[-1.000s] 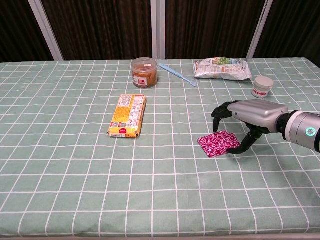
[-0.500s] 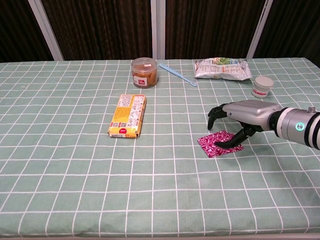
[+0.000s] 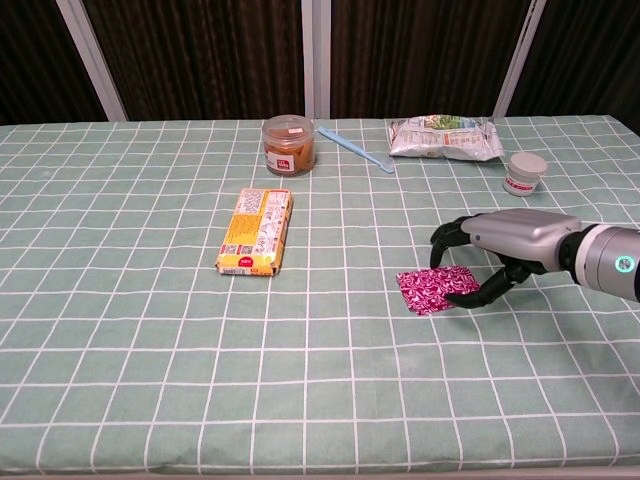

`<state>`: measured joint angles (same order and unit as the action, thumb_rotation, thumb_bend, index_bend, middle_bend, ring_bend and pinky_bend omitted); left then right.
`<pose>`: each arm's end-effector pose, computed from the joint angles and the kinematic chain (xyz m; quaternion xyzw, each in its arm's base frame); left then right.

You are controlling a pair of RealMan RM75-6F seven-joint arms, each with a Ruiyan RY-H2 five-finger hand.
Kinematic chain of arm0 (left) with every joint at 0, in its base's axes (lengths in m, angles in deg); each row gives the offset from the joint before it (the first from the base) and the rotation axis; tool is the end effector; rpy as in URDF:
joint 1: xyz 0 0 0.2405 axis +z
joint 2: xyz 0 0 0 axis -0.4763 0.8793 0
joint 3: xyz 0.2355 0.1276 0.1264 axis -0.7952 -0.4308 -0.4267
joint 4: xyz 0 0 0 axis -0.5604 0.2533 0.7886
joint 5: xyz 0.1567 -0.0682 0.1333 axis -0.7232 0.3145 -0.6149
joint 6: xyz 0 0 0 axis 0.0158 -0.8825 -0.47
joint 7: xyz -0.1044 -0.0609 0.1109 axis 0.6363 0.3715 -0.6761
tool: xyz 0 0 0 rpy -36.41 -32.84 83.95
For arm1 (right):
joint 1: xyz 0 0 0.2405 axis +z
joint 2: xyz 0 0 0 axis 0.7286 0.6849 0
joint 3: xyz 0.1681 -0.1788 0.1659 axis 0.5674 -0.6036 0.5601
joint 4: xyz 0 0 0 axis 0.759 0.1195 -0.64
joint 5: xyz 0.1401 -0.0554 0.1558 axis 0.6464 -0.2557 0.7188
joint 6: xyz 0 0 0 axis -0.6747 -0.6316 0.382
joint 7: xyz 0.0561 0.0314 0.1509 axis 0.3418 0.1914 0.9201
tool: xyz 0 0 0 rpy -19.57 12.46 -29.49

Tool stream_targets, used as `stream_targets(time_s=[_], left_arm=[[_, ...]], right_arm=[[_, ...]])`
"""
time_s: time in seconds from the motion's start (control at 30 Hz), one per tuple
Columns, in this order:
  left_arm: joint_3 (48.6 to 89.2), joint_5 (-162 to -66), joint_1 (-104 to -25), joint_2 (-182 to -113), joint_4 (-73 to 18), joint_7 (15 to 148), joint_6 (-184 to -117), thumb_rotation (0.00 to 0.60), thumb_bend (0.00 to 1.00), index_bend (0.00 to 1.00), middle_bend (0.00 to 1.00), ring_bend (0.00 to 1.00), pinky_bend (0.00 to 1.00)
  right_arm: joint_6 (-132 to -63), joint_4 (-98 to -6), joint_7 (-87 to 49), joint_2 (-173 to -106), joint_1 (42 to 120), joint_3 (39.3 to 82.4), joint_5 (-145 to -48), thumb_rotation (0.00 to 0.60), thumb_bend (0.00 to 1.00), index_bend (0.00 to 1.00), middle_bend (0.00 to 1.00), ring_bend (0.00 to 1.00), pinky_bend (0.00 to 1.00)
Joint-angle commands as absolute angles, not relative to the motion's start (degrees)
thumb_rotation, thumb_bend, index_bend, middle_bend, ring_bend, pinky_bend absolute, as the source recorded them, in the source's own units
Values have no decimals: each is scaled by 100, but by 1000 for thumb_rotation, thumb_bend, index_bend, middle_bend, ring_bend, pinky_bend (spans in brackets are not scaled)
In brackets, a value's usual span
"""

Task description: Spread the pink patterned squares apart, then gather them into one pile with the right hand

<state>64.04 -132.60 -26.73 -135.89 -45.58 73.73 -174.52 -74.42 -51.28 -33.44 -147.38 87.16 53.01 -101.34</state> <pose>-0.3777 0.1628 0.1445 -0.5347 -0.4128 -0.3323 0.6582 -0.2489 -0.3595 -0.0816 0.8050 -0.4158 0.2321 0.3540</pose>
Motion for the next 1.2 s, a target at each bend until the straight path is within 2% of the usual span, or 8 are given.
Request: stream_targets(time_s=[0.03,0.2,0.47,0.57,0.63,0.73,0.93,1.2], left_arm=[[6403,-13260,-2671,-13590,-4557,7373,-17454,600,157,209,146,141,145],[6408,-13265,-2684,-13597,-4551,7371,-17444,600,157,209,146,141,145],[6430,-13233,-2680,-13606,-4517,7394,-17456,600,157,210,146,141,145],[6448,-13235,-2709,-13657,-4472,7404,-17435,600,157,209,146,141,145],[6458,-13243,-2735,-13682,-4453,7394,-17415,600,157,209,146,141,145],[6488,-13223,-2758,-13726,-4414,7374,-17409,600,157,209,146,141,145],[6555,-13203,-2825,-13825,-4345,7344,-17395,600,157,209,146,141,145],[6588,-13225,-2939,-13871,-4356,7288,-17304,600,156,209,146,141,145]], right_arm=[[-7479,-5155,-3347,-14712,8687,5283,-10133,314,257,254,70,0,0],[-7670,-5164,-3211,-14693,8623,5340,-10221,322,255,254,71,0,0],[-8757,-5602,-2772,-14069,8163,5550,-10553,326,256,261,78,0,0],[-9193,-5927,-2719,-13607,7851,5539,-10567,374,255,265,85,0,0],[-9495,-6077,-2716,-13390,7642,5514,-10589,429,253,255,88,0,0],[-10153,-6329,-2734,-13082,7232,5444,-10723,497,253,200,75,0,0],[-11376,-6766,-2429,-12659,6441,5293,-11146,509,250,117,24,0,0],[-11917,-7024,-2249,-12487,5937,5209,-11385,514,250,116,24,0,0]])
